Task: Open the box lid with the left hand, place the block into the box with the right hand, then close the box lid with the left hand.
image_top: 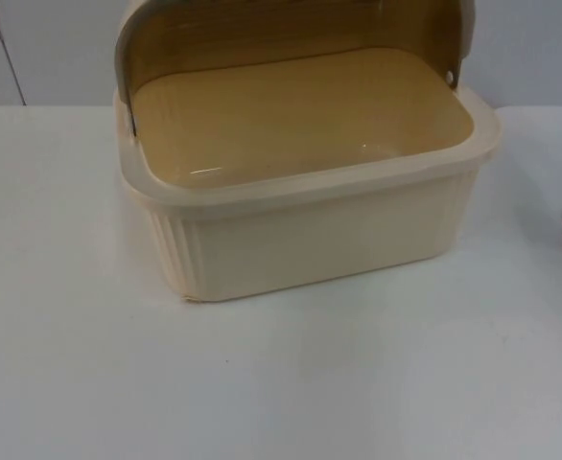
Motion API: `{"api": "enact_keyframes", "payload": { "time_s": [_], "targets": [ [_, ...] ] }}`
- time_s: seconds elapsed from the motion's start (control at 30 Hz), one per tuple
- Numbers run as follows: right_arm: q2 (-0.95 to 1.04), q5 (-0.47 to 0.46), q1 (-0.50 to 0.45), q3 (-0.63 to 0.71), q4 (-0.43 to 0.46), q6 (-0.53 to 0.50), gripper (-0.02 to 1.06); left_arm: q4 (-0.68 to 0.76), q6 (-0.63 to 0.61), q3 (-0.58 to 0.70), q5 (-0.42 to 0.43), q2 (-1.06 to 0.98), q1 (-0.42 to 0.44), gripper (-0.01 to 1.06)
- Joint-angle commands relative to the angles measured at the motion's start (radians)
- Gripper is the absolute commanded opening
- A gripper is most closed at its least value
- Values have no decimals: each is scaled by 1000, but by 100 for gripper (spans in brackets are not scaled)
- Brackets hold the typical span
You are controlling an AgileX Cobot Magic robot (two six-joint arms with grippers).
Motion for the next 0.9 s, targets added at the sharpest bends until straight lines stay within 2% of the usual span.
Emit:
{"api": "enact_keyframes", "payload": {
  "time_s": [0.0, 0.07, 0.27, 0.33, 0.53, 0.63, 0.87],
  "targets": [
    [-3, 0, 4, -7, -2, 3, 105, 13, 9, -5, -2, -20, 14, 0],
    [-3, 0, 4, -7, -2, 3, 105, 33, 9, -5, 3, -25, 23, 0],
    [-3, 0, 4, -7, -2, 5, 105, 34, 9, -5, 113, -42, 23, 0],
    [-3, 0, 4, -7, -2, 5, 105, 34, 9, -3, 115, -56, 23, 0],
    [-3, 8, 4, -7, 1, 5, 105, 36, 15, 45, 59, -204, 23, 0],
    [-3, 0, 4, -3, 1, 20, 105, 40, 9, 101, -16, -265, 23, 0],
    [-3, -21, 4, -3, 1, 28, 105, 40, 7, 117, -11, -245, 23, 0]
  ]
}}
